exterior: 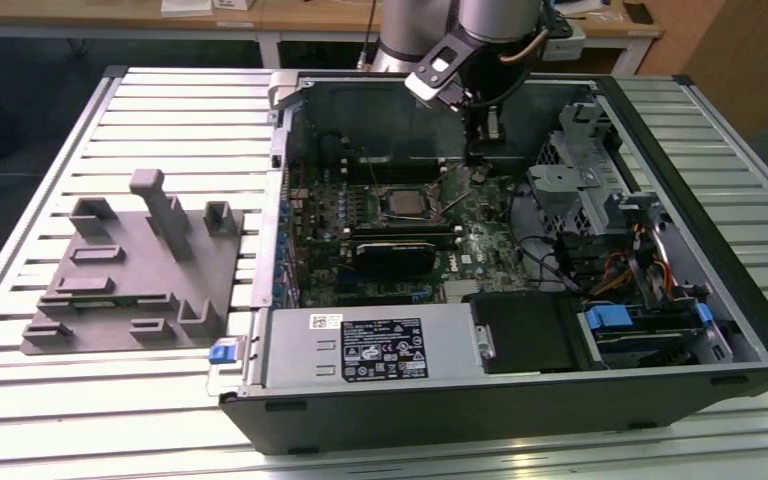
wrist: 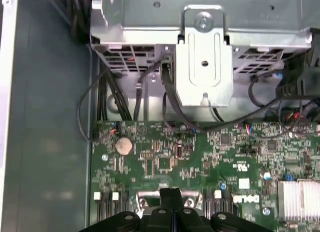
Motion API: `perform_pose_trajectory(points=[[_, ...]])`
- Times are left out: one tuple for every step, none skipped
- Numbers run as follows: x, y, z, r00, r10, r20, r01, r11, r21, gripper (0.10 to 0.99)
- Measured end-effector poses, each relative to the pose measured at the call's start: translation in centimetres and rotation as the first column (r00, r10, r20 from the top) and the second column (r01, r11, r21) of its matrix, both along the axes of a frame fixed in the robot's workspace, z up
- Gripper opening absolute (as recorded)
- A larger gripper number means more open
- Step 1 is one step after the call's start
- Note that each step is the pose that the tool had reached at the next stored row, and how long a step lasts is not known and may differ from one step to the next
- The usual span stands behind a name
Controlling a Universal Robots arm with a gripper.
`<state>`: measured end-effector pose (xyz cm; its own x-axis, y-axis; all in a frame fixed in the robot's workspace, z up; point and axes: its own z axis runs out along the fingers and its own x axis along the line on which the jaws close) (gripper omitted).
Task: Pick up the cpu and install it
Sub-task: 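Close the cpu cover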
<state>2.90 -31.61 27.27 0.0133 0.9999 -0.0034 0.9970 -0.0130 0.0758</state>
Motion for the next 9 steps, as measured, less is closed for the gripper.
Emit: perform_pose_trajectory(points=[[0.19, 0.00, -0.01, 1.0000, 0.000, 0.0000, 0.000, 1.0000, 0.000, 0.106], [0.44, 0.00, -0.05, 1.0000, 0.000, -0.0001, 0.000, 1.0000, 0.000, 0.106], [0.69, 0.00, -0.10, 1.0000, 0.000, -0.0001, 0.000, 1.0000, 0.000, 0.106], [0.93, 0.00, -0.17, 1.0000, 0.000, -0.0003, 0.000, 1.0000, 0.000, 0.106], [1.10, 0.00, -0.26, 1.0000, 0.000, -0.0004, 0.000, 1.0000, 0.000, 0.106], [1.23, 0.00, -0.38, 1.0000, 0.000, -0.0005, 0.000, 1.0000, 0.000, 0.106], [1.34, 0.00, -0.54, 1.0000, 0.000, -0.0006, 0.000, 1.0000, 0.000, 0.106], [1.44, 0.00, -0.70, 1.0000, 0.000, -0.0007, 0.000, 1.0000, 0.000, 0.106], [1.53, 0.00, -0.87, 1.0000, 0.000, -0.0010, 0.000, 1.0000, 0.000, 0.106]])
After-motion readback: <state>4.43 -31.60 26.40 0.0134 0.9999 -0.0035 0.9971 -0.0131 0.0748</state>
